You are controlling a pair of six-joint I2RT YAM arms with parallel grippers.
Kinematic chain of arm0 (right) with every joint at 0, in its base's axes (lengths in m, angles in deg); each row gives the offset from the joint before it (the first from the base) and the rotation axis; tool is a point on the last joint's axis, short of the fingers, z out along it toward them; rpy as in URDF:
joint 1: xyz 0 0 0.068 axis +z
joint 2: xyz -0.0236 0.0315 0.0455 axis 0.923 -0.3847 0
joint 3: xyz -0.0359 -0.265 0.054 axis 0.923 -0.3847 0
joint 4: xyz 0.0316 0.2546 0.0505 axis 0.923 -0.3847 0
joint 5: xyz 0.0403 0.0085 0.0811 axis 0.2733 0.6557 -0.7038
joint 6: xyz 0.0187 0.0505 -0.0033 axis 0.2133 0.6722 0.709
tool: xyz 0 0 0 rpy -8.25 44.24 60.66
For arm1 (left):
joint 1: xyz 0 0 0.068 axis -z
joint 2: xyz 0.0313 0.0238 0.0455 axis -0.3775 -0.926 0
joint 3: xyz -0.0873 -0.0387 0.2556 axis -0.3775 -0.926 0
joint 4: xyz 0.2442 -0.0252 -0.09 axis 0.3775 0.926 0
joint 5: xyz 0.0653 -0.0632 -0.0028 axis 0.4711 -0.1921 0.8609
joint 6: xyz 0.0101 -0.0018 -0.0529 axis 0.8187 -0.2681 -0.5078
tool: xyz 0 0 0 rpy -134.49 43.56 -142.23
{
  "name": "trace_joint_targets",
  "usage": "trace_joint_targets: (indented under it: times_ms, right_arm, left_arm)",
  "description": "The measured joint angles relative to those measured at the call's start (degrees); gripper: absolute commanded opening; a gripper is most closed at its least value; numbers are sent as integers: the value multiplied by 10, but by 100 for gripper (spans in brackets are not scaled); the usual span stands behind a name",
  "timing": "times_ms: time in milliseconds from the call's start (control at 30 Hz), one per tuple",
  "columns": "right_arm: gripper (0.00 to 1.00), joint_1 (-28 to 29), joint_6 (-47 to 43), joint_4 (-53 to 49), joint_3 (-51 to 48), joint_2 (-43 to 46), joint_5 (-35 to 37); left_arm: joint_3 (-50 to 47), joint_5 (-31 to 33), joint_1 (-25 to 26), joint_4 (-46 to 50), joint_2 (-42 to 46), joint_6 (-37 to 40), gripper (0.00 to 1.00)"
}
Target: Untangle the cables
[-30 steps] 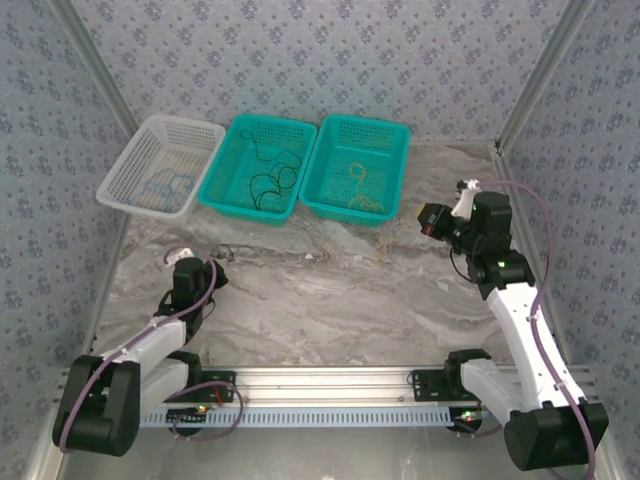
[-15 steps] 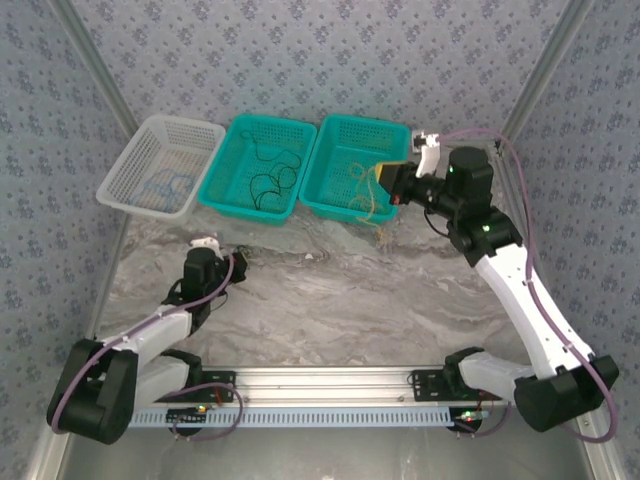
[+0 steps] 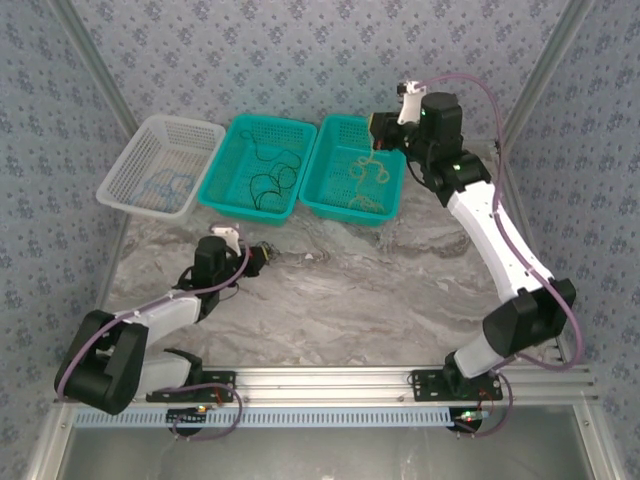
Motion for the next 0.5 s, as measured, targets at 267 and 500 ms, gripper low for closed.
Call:
trace_joint_targets:
  times_ms: [267,500]
  right_arm:
    - [90,-5,-9,-62,41,-98,71]
    - [90,40,-38,-48,-103,-17,52]
  left_arm:
    - [26,-57,0,2,-5,4,0]
    - [69,-125,0,17,-5,-2,0]
